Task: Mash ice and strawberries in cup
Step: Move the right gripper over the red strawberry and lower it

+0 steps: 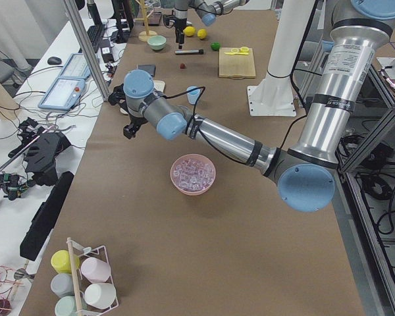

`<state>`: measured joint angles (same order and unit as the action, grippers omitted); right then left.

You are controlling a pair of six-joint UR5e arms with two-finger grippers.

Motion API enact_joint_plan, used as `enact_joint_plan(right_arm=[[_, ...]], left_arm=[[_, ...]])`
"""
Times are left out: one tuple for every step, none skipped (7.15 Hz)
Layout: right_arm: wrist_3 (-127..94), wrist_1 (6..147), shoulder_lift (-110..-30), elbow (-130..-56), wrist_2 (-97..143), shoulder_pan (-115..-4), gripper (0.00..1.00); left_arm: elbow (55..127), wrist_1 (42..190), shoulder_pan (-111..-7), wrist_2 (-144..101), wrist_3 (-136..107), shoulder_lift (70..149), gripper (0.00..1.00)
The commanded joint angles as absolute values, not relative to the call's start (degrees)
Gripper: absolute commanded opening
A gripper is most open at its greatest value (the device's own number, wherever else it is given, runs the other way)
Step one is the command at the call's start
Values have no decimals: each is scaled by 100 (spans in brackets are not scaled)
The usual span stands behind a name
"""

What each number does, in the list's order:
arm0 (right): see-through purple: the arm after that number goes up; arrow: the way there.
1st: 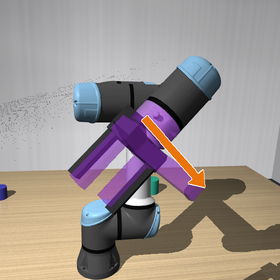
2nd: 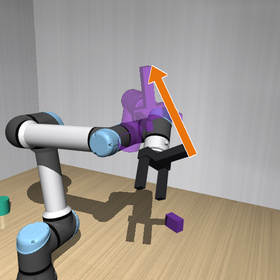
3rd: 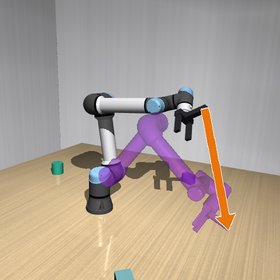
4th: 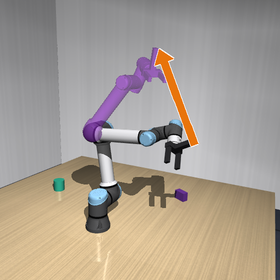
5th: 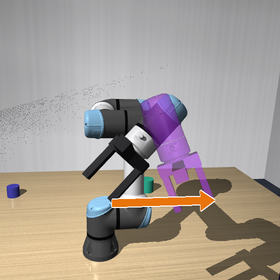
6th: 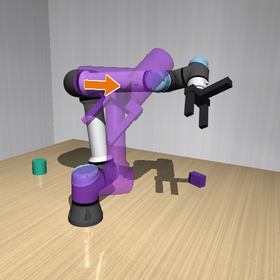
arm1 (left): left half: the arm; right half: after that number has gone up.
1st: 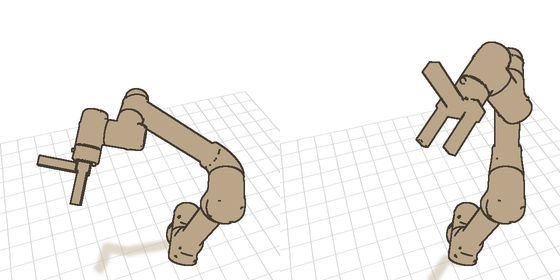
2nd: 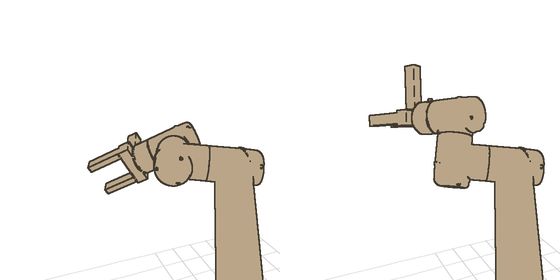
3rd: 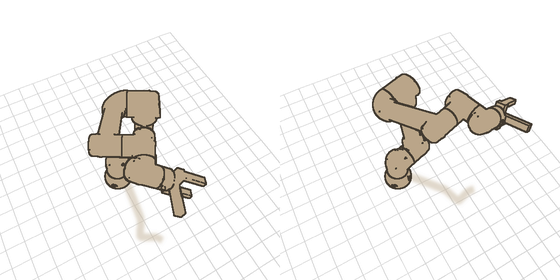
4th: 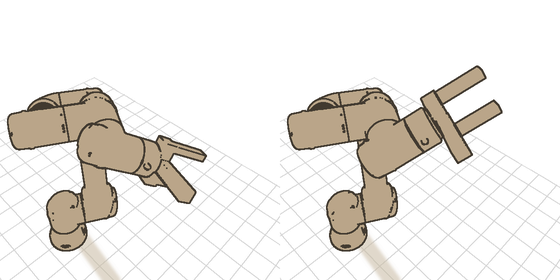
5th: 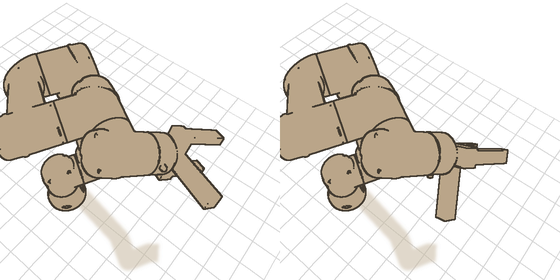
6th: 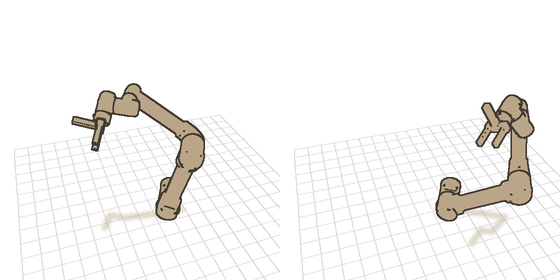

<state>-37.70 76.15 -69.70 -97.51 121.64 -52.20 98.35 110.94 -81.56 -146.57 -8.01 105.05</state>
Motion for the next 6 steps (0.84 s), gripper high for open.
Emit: enact_joint_plan(right_arm=[[-3779,7602,-6943,-9230,12032,-4984,99],[-3814,7585,-6917,-9176,11954,-4879,99],[-3780,7568,-6830,-9115,11927,-4826,99],[-3762,7567,-6733,-9097,11918,-4825,99],[-3753,7559,-6706,-9018,11901,-4764,99],[-3649,7567,-6602,-8887,11796,-4738,99]], left_arm=[[9940,11101,-8218,-14678,-791,10485,97],[10054,11101,-8296,-14678,-791,10477,97],[10211,11109,-8306,-14678,-791,10294,97],[10335,11109,-8306,-14678,-791,10222,97],[10501,11109,-8306,-14678,-791,10048,97],[10581,11118,-8306,-14678,-791,9924,97]])
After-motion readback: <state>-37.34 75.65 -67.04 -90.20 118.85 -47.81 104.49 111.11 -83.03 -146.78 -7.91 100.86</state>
